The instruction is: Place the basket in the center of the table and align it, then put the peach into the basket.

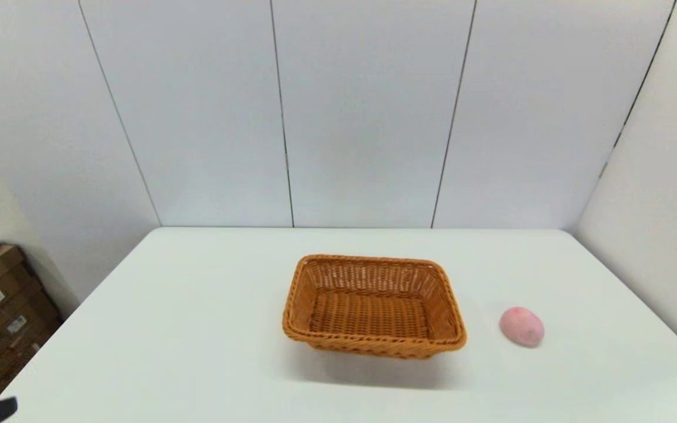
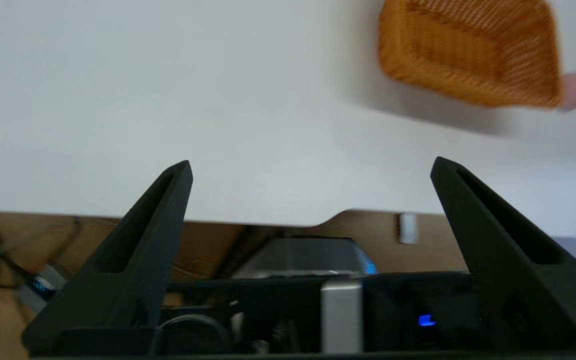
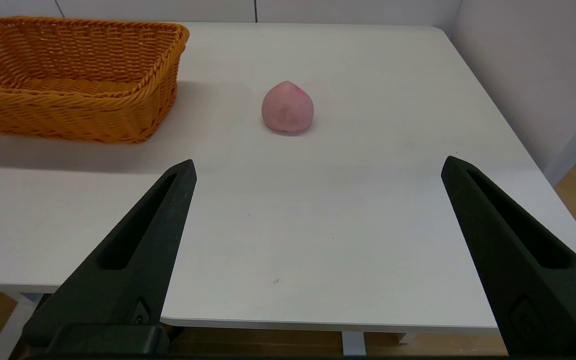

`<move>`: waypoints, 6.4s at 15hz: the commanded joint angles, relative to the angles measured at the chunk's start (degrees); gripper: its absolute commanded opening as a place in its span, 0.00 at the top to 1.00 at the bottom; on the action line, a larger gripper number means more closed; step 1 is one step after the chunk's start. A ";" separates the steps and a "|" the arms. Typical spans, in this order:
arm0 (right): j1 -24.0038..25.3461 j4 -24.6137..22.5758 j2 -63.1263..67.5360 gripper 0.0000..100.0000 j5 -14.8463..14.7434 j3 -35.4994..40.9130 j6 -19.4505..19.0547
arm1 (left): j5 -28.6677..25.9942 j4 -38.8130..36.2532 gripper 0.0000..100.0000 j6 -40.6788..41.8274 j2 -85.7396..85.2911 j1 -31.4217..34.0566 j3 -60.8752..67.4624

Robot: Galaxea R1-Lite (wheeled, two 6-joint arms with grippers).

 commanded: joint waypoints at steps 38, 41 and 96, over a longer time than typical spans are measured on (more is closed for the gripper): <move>3.65 -7.32 110.46 0.00 -0.57 -48.34 10.79 | 13.01 -35.13 0.00 11.25 -39.47 -1.71 42.67; 2.42 -10.84 114.51 0.00 -0.84 -48.34 10.88 | 13.37 -35.13 0.00 10.81 -39.47 -1.71 42.67; 1.63 0.06 105.01 0.00 14.55 -67.68 13.34 | 13.72 -35.05 0.00 10.81 -39.47 -1.71 42.67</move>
